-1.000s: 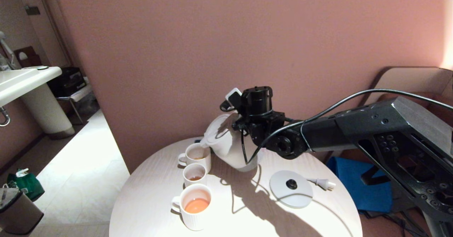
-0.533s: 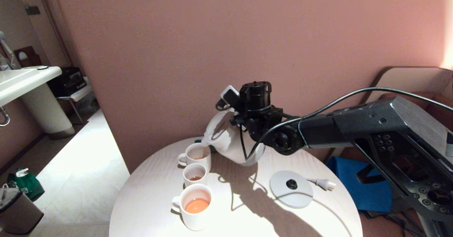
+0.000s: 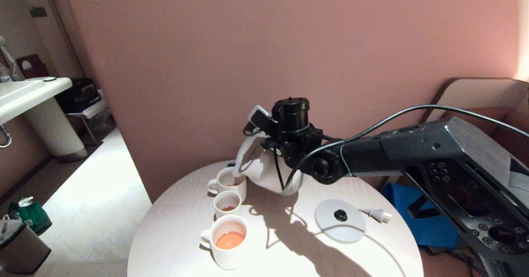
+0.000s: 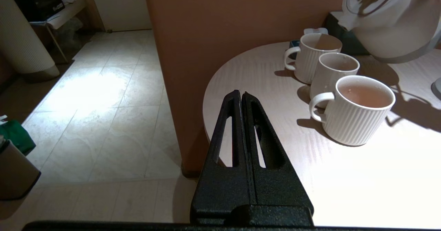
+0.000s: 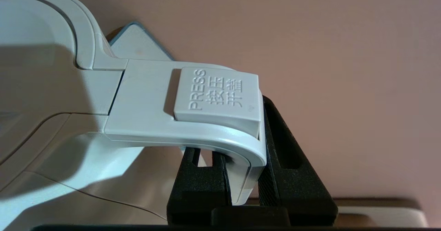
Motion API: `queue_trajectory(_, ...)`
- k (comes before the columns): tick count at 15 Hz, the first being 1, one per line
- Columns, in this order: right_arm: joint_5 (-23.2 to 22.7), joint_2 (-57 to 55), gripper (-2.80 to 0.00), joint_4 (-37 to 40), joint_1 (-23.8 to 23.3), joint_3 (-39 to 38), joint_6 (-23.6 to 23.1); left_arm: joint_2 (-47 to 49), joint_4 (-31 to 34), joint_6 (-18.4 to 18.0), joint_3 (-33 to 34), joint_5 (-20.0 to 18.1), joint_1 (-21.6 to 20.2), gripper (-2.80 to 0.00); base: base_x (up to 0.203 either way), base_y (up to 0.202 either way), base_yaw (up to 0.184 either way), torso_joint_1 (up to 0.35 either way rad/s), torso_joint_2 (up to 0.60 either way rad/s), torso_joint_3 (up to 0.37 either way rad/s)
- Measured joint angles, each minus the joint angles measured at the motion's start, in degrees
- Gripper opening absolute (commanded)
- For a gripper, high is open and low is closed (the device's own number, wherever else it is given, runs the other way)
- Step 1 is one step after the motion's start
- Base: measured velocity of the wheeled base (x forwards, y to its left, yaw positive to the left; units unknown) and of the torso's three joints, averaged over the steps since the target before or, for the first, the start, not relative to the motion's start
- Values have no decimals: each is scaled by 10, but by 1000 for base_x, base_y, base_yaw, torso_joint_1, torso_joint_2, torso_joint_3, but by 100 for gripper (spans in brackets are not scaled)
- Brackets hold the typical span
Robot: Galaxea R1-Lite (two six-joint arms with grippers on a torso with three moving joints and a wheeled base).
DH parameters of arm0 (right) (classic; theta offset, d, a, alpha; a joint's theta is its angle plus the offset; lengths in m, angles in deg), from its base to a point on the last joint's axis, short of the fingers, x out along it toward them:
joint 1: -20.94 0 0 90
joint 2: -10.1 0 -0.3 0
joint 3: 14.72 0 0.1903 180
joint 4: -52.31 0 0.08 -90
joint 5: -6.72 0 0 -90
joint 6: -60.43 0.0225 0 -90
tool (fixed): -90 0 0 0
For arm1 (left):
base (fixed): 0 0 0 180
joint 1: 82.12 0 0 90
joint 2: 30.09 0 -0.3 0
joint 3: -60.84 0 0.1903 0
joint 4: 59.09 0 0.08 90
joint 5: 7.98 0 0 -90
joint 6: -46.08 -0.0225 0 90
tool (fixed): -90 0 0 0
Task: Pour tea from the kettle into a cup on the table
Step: Pour water into the cup
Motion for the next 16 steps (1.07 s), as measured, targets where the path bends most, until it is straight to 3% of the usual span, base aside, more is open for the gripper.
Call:
queue_trajectory(8,1,-9,-280,0,9,7,-63,0,0,0,0,0,0,-280,0,0,0,0,0,0)
queue_trajectory(16,3,-38,-280,0,9,76,-135,0,0,0,0,0,0,-280,0,0,0,0,0,0)
